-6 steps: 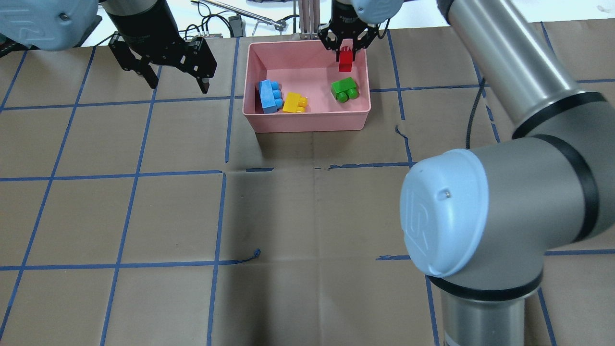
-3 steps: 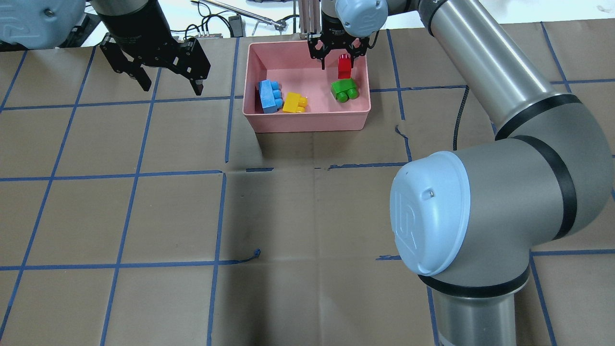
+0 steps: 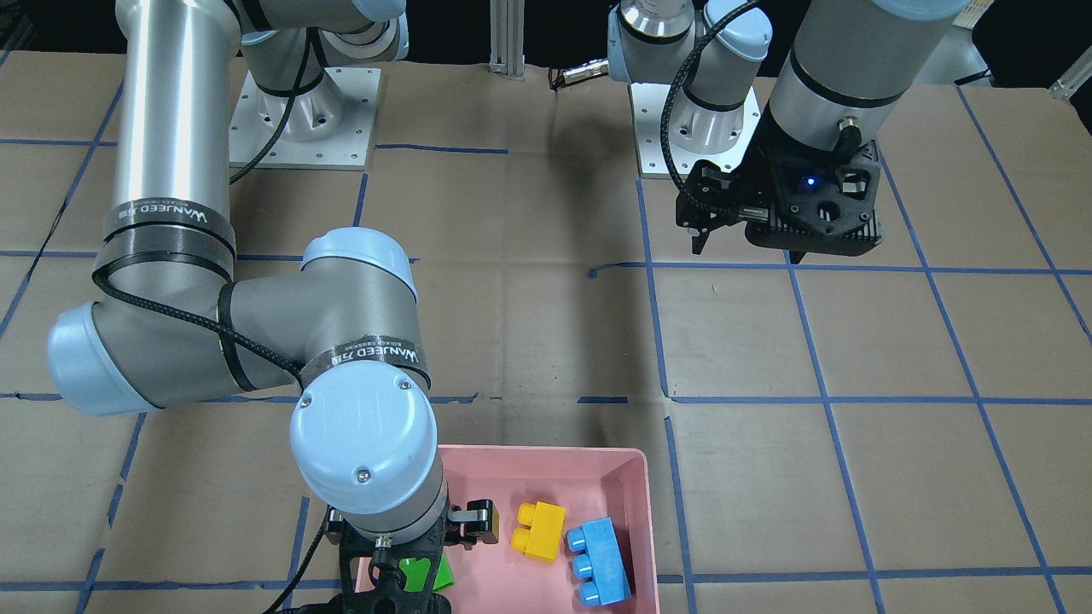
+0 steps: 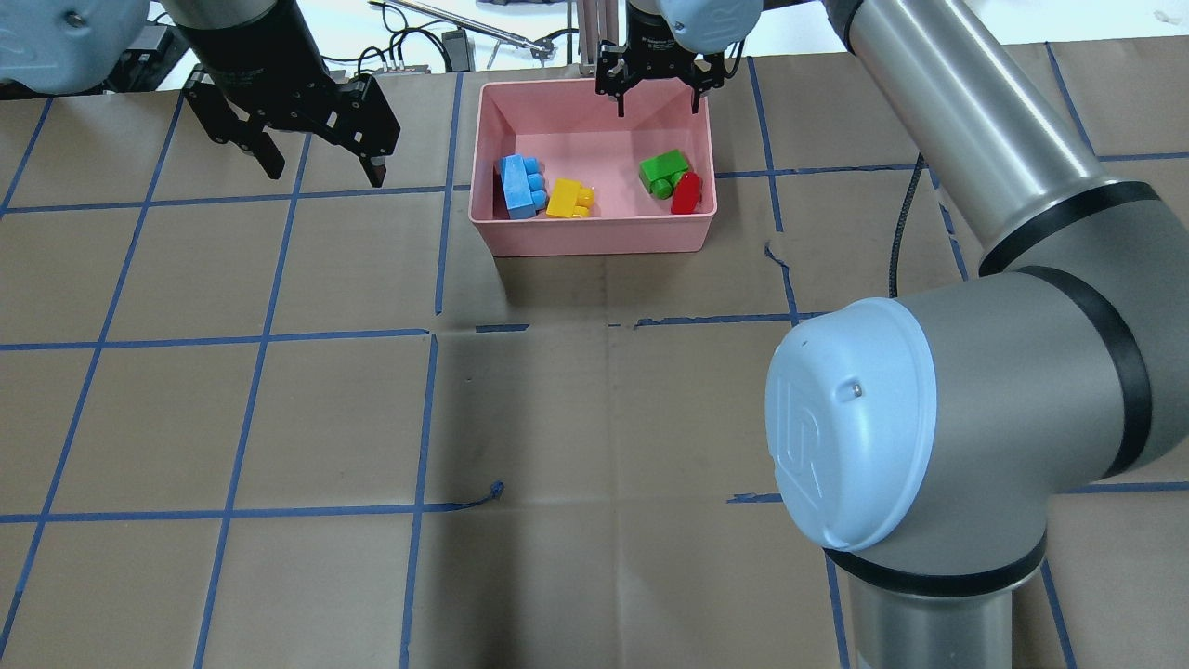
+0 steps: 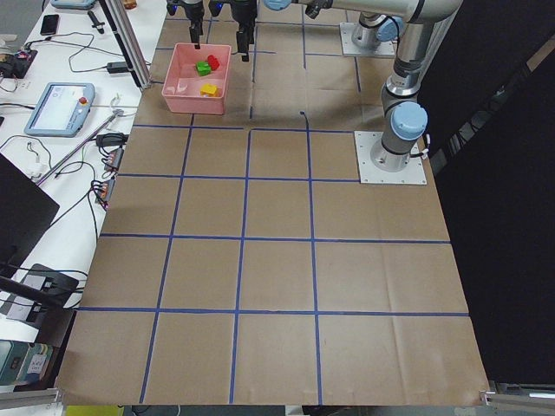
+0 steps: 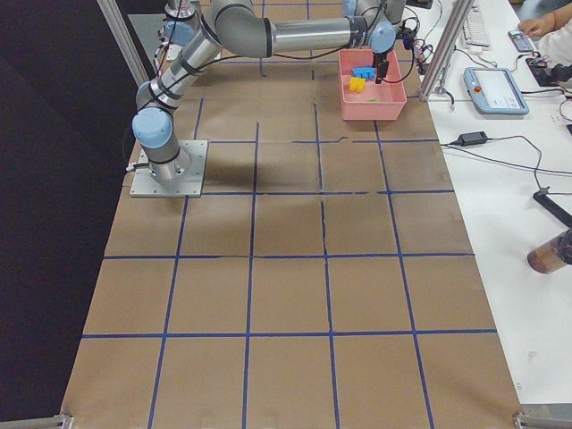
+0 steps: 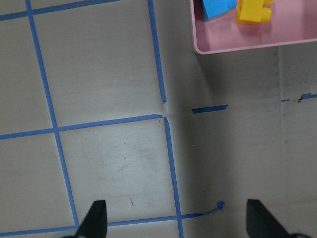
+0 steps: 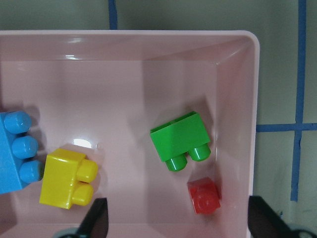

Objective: Put all blocks into box

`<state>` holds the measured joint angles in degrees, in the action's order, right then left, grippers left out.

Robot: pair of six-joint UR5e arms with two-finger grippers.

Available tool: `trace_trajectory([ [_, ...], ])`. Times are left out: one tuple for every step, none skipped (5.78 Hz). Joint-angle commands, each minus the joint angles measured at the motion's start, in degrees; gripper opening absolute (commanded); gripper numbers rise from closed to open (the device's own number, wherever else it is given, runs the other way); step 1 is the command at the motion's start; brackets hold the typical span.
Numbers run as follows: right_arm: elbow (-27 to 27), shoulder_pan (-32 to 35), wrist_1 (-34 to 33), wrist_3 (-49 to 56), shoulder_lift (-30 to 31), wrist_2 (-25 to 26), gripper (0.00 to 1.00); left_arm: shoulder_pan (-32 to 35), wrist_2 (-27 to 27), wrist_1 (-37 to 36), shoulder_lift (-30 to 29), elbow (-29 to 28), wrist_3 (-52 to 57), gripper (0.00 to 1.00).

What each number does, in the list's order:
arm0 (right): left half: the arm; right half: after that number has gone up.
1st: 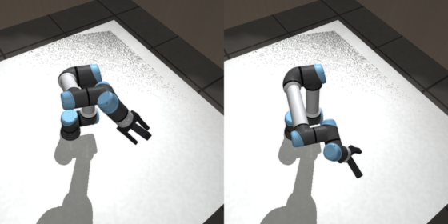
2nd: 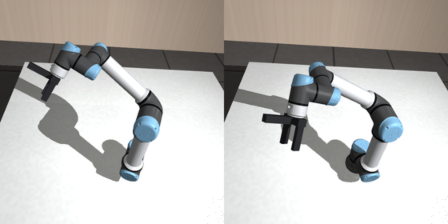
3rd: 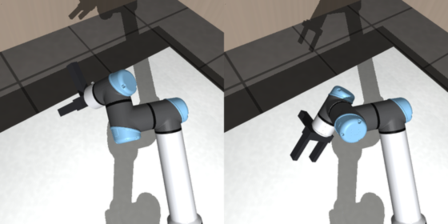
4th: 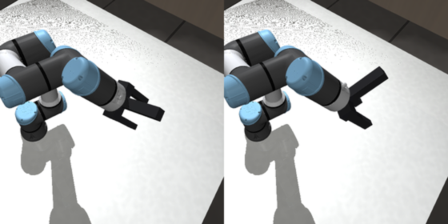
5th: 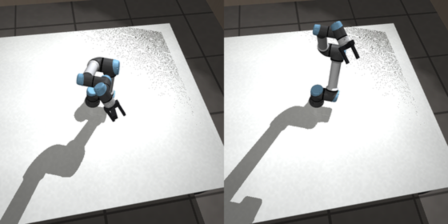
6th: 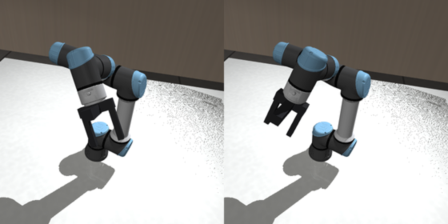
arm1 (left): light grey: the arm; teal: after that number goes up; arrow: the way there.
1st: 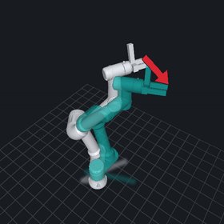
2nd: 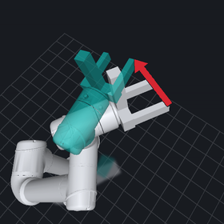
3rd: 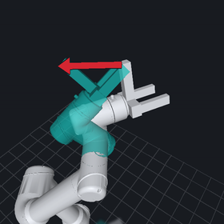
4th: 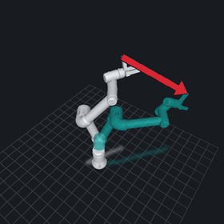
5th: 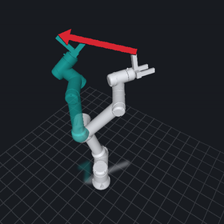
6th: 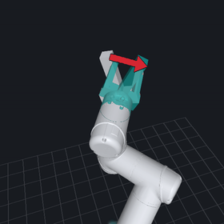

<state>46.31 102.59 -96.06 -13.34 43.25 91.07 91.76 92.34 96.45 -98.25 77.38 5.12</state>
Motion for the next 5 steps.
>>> trace_trajectory([
  [-0.3, -0.8, 3.3, 0.8, 1.6, 0.9, 1.00, -0.5, -0.1, 0.4, 0.3, 0.0, 0.0, 0.99],
  [0.5, -2.8, 7.3, 5.1, 5.2, 2.2, 1.00, -0.4, -0.1, 0.4, 0.3, 0.0, 0.0, 0.99],
  [1.2, -7.1, 13.6, 10.2, 8.5, 2.1, 0.99, -0.5, -0.1, 0.3, 0.3, 0.0, 0.0, 0.99],
  [4.9, -10.7, 18.8, 14.9, 14.3, 1.7, 0.99, -0.5, -0.1, 0.3, 0.3, 0.0, 0.0, 0.99],
  [12.3, -12.4, 19.0, 16.3, 20.9, 1.6, 0.99, -0.5, -0.1, 0.4, 0.3, 0.0, 0.0, 0.99],
])
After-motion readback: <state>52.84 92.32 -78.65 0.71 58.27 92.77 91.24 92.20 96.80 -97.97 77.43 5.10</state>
